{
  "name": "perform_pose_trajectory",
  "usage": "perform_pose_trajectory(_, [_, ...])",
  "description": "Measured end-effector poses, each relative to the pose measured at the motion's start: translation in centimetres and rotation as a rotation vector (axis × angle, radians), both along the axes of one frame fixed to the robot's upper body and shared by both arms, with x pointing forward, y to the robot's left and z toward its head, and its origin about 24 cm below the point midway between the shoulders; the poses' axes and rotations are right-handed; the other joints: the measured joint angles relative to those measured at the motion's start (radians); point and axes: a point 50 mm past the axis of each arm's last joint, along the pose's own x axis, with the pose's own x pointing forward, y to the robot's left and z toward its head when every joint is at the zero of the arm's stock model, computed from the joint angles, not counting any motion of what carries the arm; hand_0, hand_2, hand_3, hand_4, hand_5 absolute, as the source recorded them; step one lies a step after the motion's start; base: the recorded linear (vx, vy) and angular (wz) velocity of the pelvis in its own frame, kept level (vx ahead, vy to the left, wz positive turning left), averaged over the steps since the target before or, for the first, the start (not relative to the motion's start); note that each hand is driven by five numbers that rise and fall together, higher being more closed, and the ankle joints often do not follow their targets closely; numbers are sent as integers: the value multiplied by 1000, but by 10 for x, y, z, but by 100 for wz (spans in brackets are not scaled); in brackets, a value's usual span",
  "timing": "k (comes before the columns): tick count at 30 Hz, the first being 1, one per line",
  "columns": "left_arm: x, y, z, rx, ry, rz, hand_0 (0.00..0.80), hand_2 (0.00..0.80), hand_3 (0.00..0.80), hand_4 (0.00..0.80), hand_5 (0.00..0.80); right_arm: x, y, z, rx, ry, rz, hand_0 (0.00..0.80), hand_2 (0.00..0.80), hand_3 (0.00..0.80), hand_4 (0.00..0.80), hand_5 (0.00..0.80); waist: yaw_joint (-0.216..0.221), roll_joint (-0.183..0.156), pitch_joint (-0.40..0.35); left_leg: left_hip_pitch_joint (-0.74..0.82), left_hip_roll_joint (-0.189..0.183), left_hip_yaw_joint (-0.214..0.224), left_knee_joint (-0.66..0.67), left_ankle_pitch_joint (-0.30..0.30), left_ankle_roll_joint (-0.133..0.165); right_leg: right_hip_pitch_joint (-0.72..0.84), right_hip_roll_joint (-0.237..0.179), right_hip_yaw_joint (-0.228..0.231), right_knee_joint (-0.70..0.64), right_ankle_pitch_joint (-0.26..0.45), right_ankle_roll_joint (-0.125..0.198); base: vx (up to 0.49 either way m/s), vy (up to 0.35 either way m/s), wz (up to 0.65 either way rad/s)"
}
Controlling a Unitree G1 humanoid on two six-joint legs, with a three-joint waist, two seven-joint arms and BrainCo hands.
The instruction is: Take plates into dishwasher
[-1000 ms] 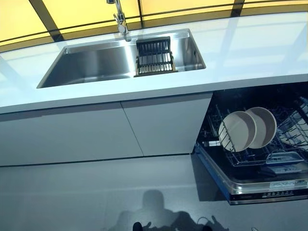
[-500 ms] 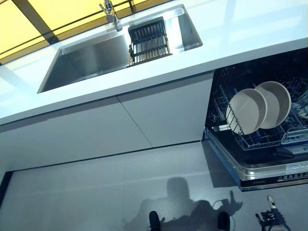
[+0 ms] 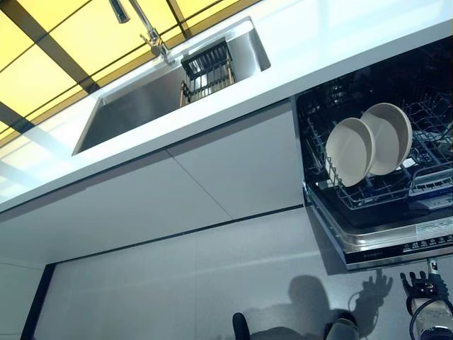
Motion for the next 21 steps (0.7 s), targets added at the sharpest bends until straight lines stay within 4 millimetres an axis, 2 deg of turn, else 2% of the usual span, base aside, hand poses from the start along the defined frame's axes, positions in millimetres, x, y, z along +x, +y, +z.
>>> perform_pose_trajectory(4, [-1,-2,0,-10,7,-8,0,0,0,0,0,-2,-9,8,-8,25,-31,0,0,0,0,0,24,3,-3,-23,1,-18,27,-6,-8,-17,-10,-12,28,-4,-9,4,-18,5])
perform_pose_trajectory(9, [-12,-3,-2,-24,55,-3,0,0,0,0,0,9,-12,25,-26,6,-18,0,0,0,0,0,26,2,-2,-44,-2,-41,54,-13,-17,-19,-16,-20,40,-3,-11,25,-25,3])
perform_pose_trajectory(12, [-14,-3,-3,-29,62,-3,0,0,0,0,0,13,-16,38,-53,-5,-18,0,0,0,0,0,46,0,0,-45,-1,-50,74,-14,-18,-14,-18,-26,43,-2,-14,49,-45,1])
perform_pose_trajectory(15, [-15,-3,-3,-30,66,-3,0,0,0,0,0,23,-18,57,-88,-31,-7,0,0,0,0,0,52,-2,2,-45,1,-71,90,-17,-22,8,-22,-45,48,-3,-15,34,-35,11])
perform_pose_trajectory(18, [-17,-3,-3,-30,71,-2,0,0,0,0,0,42,-18,93,-162,-100,22,0,0,0,0,0,77,-4,3,-47,1,-82,92,-16,-22,10,-22,-52,54,-4,-20,13,-33,6])
perform_pose_trajectory(21, [-21,-2,-4,-30,79,0,0,0,0,0,0,59,-12,125,-220,-183,66,0,0,0,0,0,80,-5,4,-55,0,-108,101,-15,-20,21,-23,-71,54,-5,-23,11,-30,15])
